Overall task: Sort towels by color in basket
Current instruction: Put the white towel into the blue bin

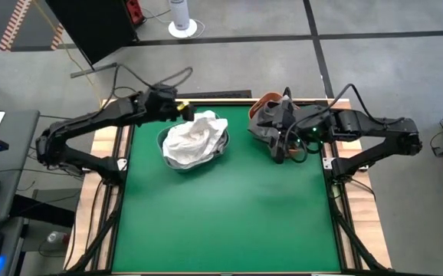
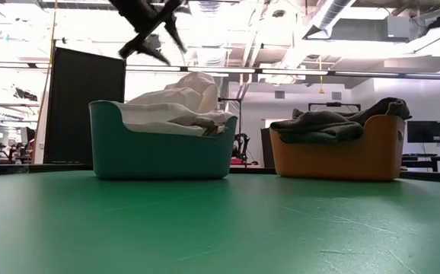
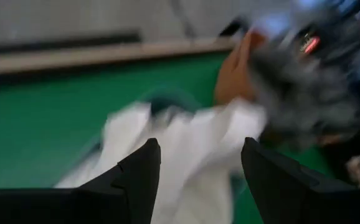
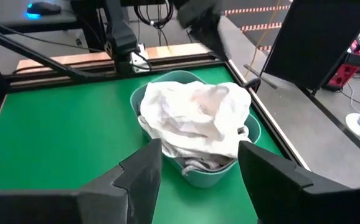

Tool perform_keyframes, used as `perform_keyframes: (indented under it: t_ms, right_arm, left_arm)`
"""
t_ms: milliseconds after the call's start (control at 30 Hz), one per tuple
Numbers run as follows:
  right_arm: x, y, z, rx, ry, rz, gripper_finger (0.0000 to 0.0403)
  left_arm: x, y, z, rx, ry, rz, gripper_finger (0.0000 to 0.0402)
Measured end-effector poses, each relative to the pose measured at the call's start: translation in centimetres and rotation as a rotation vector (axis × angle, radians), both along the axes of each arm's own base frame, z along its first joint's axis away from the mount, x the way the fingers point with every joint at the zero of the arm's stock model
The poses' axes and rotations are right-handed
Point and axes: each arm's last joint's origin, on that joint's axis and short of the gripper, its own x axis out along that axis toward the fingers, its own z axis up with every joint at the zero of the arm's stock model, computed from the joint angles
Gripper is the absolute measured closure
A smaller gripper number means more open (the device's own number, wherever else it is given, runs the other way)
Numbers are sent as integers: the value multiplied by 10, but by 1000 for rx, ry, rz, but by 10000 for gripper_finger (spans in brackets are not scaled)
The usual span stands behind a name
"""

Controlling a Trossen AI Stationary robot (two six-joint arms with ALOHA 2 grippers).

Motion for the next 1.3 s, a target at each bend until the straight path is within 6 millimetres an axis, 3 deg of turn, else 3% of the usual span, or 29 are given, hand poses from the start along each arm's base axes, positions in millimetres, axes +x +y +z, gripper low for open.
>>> perform_keyframes:
  t_ms: [167,367,600,833,1067,1200,1300]
  right_arm:
    - [1,0,3,2,-34,1,163]
    - [3,2,6,35,-79,-7,163]
    - [2,11,6,52,-79,27,163]
    - [2,13,6,52,-79,33,163]
    - [2,12,6,52,-79,31,163]
    - [2,12,6,52,-79,31,163]
    - [2,13,6,52,-79,32,163]
  left_arm:
    - [14,7,15,68,-200,-16,189]
    - [53,30,-15,-65,-271,-21,189]
    - [75,33,-63,-238,-113,42,189]
    - [81,30,-92,-225,90,57,189]
    - [89,34,-137,-225,334,21,189]
    - [91,36,-141,-228,346,2,189]
    - [88,38,-132,-225,341,4,189]
